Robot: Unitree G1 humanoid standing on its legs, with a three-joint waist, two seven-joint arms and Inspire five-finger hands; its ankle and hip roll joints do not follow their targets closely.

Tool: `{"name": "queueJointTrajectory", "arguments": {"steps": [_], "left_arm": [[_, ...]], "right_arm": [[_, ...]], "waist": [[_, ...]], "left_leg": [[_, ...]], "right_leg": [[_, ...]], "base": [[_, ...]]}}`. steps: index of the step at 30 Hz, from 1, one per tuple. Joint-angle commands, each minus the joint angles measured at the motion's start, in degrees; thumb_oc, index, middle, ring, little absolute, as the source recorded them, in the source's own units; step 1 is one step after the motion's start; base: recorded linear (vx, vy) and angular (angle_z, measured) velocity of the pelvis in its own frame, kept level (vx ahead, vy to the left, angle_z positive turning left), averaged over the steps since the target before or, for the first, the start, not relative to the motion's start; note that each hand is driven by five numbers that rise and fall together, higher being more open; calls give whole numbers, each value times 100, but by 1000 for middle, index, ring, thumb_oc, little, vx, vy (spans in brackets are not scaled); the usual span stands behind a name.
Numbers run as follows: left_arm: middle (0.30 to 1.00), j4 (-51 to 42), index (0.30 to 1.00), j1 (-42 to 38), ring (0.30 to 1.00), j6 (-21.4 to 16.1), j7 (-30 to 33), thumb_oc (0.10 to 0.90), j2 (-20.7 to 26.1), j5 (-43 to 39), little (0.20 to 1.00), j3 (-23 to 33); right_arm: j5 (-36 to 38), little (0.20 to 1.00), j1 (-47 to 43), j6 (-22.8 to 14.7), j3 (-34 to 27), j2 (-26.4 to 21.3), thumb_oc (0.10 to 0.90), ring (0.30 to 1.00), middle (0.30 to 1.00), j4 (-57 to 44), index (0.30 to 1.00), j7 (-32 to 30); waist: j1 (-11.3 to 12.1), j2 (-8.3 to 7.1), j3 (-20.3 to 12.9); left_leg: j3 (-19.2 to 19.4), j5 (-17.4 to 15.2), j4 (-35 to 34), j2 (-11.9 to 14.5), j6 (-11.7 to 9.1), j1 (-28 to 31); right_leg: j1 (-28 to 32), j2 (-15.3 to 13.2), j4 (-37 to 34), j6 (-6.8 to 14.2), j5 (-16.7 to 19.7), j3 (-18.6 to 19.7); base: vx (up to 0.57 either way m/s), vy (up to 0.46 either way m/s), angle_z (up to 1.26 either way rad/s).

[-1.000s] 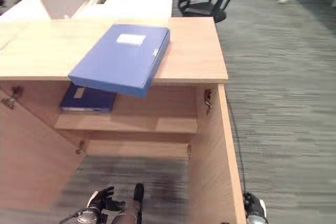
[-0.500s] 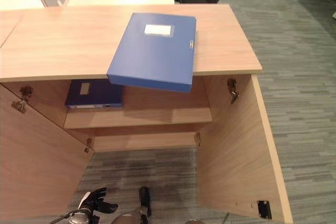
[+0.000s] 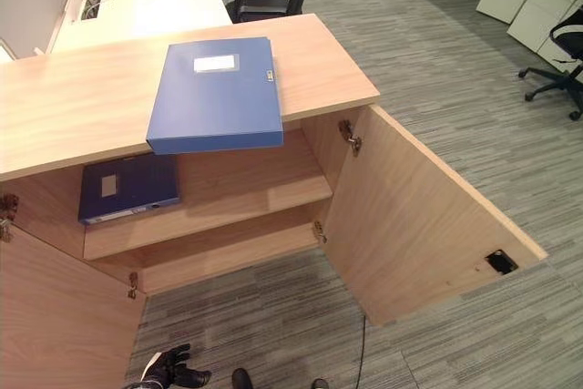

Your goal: Put the empty folder in the office cabinet

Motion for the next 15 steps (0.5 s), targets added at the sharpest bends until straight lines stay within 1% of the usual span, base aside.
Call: {"name": "queueJointTrajectory", "arguments": {"steps": [1,6,7,8,9,10,12,13,14,15], "left_arm": [[900,51,900,-177,900,-143,88,800,188,-115,900,-18],[900,116,900,-119,900,-149,109,800,90,-107,900,-76],[900,118,900,-101,900,-136,88,800,93,-75,900,-86],[900,118,900,-101,900,-135,88,800,92,-75,900,-86],[900,116,900,-110,900,-135,46,800,117,-42,900,-116],[900,112,900,-97,900,-134,24,800,138,-28,900,-113],[900,126,900,-92,900,-115,0,800,167,17,900,-118],[900,115,900,-79,900,-128,12,800,200,46,900,-122],[900,114,900,-79,900,-128,11,800,202,46,900,-121],[900,84,900,-73,900,-132,19,800,235,81,900,-142]], "right_arm": [[-194,900,-369,-184,-4,18,800,900,900,-285,900,-18],[-218,900,-461,-249,148,68,800,900,900,-590,900,-62],[-156,900,-577,-235,108,-108,800,900,900,-571,900,13],[-156,900,-578,-235,108,-109,800,900,900,-571,900,14],[-47,900,-741,-288,101,-238,800,900,900,-696,900,38],[38,900,-808,-312,118,-267,800,900,900,-790,900,69],[100,900,-893,-358,203,-275,800,900,900,-1021,900,90],[148,900,-1045,-419,328,-267,800,900,900,-1369,900,90],[149,900,-1044,-417,328,-265,800,900,900,-1373,900,89],[211,900,-1195,-477,427,-252,800,900,900,-1656,900,77]], "waist": [[127,138,117],[171,123,78],[222,100,70],[220,101,71],[313,46,51],[366,13,37],[451,-55,16],[551,-111,-6],[546,-114,-7],[638,-167,-24]], "left_leg": [[-22,44,-186,490,-614,322],[-66,62,-166,513,-656,331],[-102,56,-108,519,-668,301],[-104,55,-106,519,-668,300],[-163,45,-18,530,-683,249],[-198,30,17,534,-689,227],[-257,3,62,543,-692,187],[-322,-21,44,529,-680,175],[-326,-21,45,527,-679,172],[-377,-27,-1,501,-657,160]], "right_leg": [[113,-37,167,286,-238,24],[269,-16,-59,307,-194,-42],[307,-6,-101,292,-190,-80],[309,-5,-103,292,-189,-82],[361,-1,-133,281,-191,-159],[386,7,-147,285,-195,-204],[427,3,-165,298,-205,-267],[427,-5,-153,316,-199,-314],[426,-6,-152,317,-201,-318],[420,-19,-122,341,-186,-336]], "base": [[-14,-46,-1],[-2,-9,0],[0,0,0],[0,-48,5],[9,-44,19],[16,-54,23],[13,-23,23],[9,-5,25],[19,29,26],[11,29,21]]}}
